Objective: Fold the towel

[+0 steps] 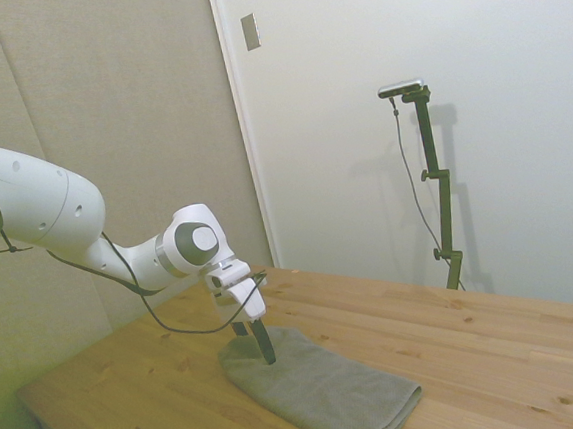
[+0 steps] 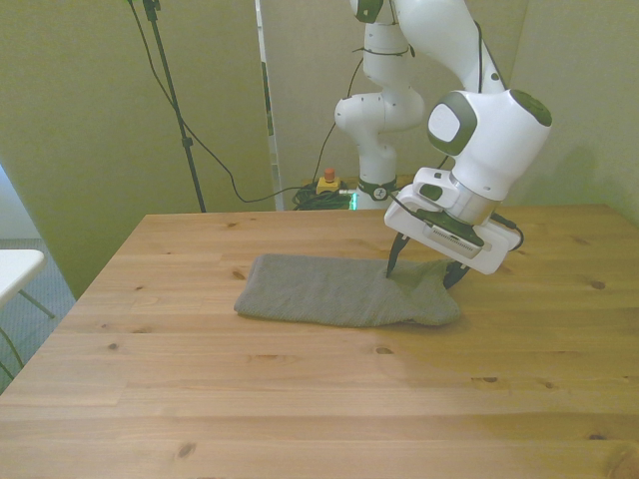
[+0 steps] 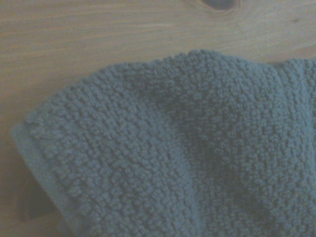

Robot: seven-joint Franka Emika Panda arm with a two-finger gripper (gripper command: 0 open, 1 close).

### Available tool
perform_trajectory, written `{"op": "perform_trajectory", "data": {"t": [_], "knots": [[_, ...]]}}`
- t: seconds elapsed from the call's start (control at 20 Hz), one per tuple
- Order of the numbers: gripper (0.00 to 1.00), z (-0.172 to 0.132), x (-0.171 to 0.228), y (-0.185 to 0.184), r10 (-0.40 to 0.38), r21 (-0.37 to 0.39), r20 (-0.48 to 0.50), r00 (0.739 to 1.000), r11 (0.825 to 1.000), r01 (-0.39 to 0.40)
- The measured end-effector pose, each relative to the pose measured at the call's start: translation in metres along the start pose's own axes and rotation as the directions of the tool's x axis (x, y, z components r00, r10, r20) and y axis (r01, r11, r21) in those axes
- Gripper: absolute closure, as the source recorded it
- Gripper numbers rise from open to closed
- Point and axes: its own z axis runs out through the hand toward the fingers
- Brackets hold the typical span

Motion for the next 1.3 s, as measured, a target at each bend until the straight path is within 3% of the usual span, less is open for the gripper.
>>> {"op": "perform_trajectory", "data": {"t": [1.1, 1.3], "knots": [[1.0, 0.005, -0.0088, 0.0017, -0.017, -0.003, 0.002, 1.0, 1.0, 0.017], [1.0, -0.0028, -0.0079, -0.0006, -0.02, 0.031, -0.003, 1.0, 0.999, 0.02]]}}
